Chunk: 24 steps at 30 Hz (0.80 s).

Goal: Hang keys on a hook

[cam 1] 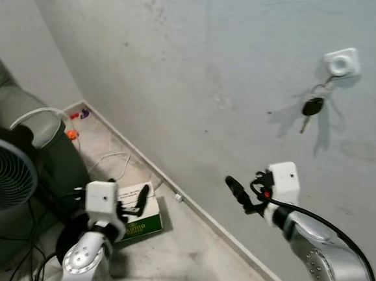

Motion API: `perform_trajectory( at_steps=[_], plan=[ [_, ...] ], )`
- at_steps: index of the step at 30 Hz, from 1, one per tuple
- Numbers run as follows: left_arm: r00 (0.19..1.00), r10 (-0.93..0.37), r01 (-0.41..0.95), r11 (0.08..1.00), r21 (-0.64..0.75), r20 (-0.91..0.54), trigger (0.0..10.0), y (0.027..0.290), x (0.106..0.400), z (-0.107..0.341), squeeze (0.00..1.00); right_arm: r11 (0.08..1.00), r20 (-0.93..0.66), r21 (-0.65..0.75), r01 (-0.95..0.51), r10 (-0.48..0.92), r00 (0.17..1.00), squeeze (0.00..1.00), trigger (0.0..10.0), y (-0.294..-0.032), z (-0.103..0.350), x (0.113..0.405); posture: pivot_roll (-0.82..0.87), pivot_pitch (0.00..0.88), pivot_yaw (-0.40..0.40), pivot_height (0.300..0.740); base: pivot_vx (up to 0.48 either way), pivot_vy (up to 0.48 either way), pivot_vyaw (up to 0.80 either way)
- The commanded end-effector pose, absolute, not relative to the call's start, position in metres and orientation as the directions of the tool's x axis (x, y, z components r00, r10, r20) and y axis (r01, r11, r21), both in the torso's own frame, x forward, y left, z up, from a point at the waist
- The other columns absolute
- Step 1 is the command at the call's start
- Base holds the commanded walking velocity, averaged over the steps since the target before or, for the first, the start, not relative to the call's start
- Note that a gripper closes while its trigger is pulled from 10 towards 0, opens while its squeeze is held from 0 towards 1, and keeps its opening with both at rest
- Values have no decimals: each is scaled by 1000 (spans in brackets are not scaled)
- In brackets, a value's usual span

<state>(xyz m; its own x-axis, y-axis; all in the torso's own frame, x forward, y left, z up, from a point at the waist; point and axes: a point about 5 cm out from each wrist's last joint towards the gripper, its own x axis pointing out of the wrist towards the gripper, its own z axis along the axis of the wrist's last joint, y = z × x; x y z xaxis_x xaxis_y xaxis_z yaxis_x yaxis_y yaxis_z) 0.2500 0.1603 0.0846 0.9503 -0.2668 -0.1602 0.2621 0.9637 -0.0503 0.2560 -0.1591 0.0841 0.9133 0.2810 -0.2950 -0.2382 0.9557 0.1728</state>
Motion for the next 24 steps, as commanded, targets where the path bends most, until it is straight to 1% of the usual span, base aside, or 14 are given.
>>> perform_trajectory(
  at_steps=[1, 11, 24],
  plan=[
    [955, -231, 230, 973, -27, -184, 10000, 171, 248, 81, 0, 945, -283, 191, -266, 312, 907, 0, 10000, -149, 86, 258, 7, 58, 3, 740, 0, 341, 0],
    [954, -234, 233, 972, -28, -186, 10000, 171, 248, 80, 0, 942, -284, 196, -272, 319, 904, 0, 10000, -148, 86, 257, 4, 65, 4, 740, 0, 354, 0],
    [953, -239, 239, 971, -22, -187, 10000, 170, 250, 80, 0, 942, -283, 199, -271, 320, 904, 0, 10000, -147, 85, 258, 3, 66, 11, 740, 0, 480, 0]
  ],
)
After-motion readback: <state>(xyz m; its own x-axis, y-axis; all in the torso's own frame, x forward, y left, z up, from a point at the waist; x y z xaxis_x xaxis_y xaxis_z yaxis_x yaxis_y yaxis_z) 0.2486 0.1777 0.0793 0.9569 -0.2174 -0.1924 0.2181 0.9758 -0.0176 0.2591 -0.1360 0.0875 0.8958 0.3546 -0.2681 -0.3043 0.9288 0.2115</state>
